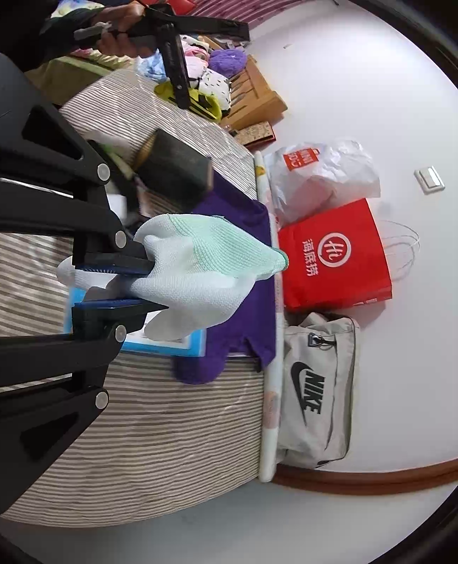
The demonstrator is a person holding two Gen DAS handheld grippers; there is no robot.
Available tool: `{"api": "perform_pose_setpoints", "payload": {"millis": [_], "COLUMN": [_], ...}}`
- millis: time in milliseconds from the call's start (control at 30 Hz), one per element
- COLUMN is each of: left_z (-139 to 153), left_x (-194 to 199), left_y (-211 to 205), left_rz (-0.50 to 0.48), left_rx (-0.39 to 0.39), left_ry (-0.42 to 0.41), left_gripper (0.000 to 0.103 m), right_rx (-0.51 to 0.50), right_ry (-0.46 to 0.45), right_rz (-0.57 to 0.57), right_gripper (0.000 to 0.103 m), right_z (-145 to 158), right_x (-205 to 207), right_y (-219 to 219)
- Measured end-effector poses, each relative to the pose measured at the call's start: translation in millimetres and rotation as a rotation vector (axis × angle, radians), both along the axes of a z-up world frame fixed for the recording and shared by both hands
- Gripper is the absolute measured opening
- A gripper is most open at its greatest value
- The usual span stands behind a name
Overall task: Organize soft objects
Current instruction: 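Carry the yellow pouch and white gloves with both tools onto the purple towel, then open both tools to release the pouch and gloves on the purple towel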
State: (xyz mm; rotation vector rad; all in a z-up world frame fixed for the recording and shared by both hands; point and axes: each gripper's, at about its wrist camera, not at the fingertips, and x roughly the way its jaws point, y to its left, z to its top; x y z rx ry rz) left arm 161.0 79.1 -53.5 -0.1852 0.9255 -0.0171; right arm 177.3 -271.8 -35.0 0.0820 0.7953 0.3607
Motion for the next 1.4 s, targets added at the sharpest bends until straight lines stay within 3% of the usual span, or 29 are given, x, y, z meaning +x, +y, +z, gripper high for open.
{"api": "perform_pose_setpoints", "payload": {"millis": [333,567,1000,1400], "left_z": [1,-15,-53,-75], "left_x": [75,136,223,262], "left_y": [0,-16,-40,-52], "left_rz": [-0.011,-0.067,-0.127,-0.165], "left_rx": [-0.023,-0.012,-0.015,0.002], "left_ry": [0.015,0.049,0.127,0.188], "left_gripper": [0.068,0.068,0.068,0.070], "right_rx": [-0.013,-0.028,-0.104,-0.143], "right_ry": [0.014,0.071,0.173,0.271], "right_rz": [0.006,0.018,0.045,0.074], "right_gripper": [0.012,0.012,0.012,0.013], "right_z": [7,-15,-57,-89], "right_x": [94,147,201,227], "right_y": [14,25,34,40]}}
